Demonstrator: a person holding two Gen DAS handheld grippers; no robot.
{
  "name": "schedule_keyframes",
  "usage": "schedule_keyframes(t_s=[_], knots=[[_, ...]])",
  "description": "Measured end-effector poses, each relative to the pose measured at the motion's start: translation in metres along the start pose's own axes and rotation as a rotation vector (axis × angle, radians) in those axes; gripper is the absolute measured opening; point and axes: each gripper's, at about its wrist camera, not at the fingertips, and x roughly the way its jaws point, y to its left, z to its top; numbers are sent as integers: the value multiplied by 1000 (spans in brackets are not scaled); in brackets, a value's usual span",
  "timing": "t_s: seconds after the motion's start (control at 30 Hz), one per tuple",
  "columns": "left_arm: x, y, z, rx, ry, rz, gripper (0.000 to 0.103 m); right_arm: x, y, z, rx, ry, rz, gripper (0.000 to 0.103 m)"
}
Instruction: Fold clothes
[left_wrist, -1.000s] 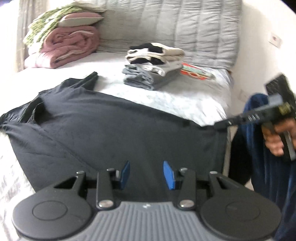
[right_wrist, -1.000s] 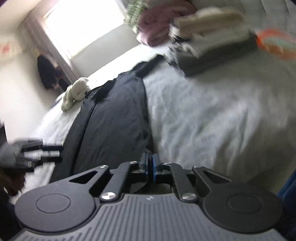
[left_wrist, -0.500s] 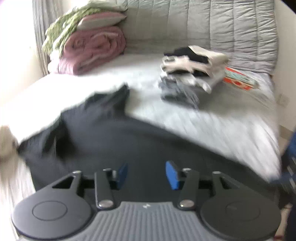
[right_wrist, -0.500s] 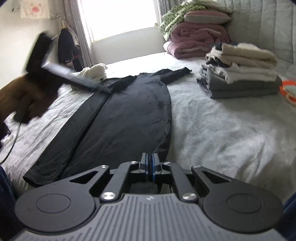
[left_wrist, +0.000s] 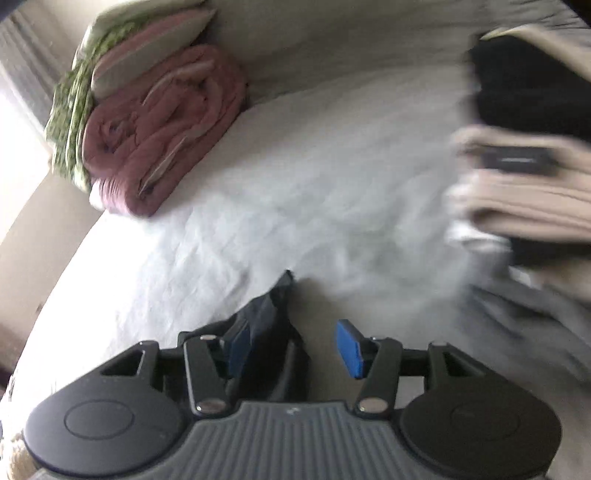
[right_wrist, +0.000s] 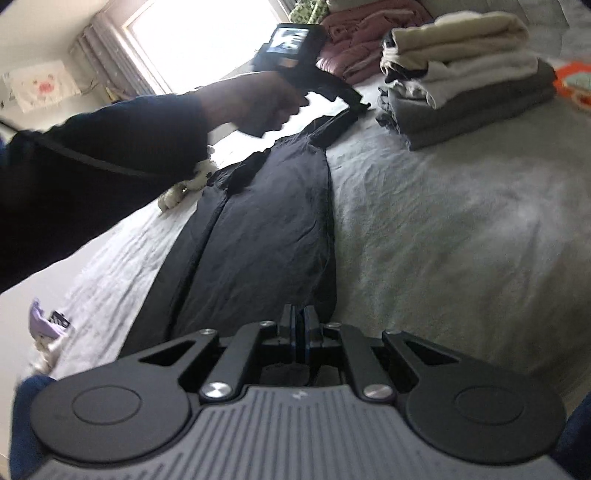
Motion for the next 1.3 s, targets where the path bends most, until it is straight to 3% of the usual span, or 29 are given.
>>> schedule_keyframes(t_s=[0.1,0.17,0.2,0.43,0.63,0.83,1.3], knots=[[27,6,5,-73,58,38,53,1,-4,1,17,13,20,7],[35,8,4,-98,70,54,30,2,-4,1,17,20,26,7],[37,9,3,-113,73,55,5,2,-4,1,15,21,27,7],[12,72,-4,-387,-42,32,4,2,6,-3,-53,11,17,7],[-8,134,-29,-590,-101,52,4,-2,19,-10,-131,-3,-20,7],[-3,156,-55,-702,-115,47,4,-5,18,-12,-123,-7,-81,6],[-1,182,-74,-809,-173,44,3,-1,35,-16,-254,-2,-112,5]])
